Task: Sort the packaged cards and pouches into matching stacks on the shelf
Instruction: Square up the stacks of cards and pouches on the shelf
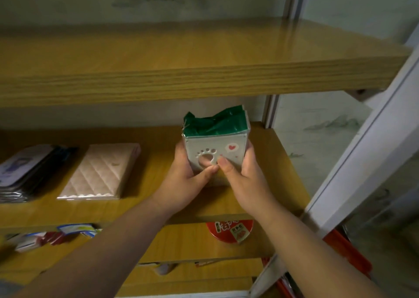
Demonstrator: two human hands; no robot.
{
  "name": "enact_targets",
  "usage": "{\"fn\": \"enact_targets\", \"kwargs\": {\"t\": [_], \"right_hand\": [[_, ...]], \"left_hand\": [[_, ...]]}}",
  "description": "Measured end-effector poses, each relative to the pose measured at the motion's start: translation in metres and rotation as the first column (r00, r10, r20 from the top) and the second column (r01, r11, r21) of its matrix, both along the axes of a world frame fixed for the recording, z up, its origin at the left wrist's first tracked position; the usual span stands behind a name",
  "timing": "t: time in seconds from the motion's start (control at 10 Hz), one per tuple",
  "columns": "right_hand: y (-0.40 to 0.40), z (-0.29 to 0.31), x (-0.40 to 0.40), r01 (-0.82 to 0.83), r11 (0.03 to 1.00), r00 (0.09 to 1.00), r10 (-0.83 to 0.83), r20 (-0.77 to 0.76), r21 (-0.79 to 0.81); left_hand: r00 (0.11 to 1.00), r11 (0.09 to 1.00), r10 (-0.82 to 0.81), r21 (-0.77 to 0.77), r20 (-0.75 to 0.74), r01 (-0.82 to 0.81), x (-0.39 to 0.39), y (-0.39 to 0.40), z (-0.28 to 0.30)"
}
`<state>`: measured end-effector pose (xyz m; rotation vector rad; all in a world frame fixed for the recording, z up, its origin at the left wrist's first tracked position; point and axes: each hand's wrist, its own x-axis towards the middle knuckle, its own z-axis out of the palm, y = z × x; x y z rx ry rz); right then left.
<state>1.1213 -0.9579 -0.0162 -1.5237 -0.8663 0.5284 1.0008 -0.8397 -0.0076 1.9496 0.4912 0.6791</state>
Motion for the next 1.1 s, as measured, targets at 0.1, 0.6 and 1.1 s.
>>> {"fn": "enact_targets", "kwargs": {"t": [0.1, 0.6, 1.1], "right_hand": [[0.001, 0.008, 0.007, 0.112, 0.993, 0.993, -0.112, 0.033, -0.021], [0.015, 0.018, 0.049, 0.328, 0.718, 0.926, -0.114, 0.360, -0.614], [-0.007, 0.049, 0.017, 0.318, 0.928, 0.738, -0.114, 0.665, -0.195]], "left_hand": [[0.992, 0.998, 0.055, -0.023, -0.112, -0.058, 0.007, 0.002, 0.008], [0.841, 0.955, 0.138, -0.157, -0.523, -0.254, 0.052, -0.001, 0.012], [0.882, 0.800, 0.371, 0.582, -0.289, -0.146, -0.014, 0.010, 0.008]]}}
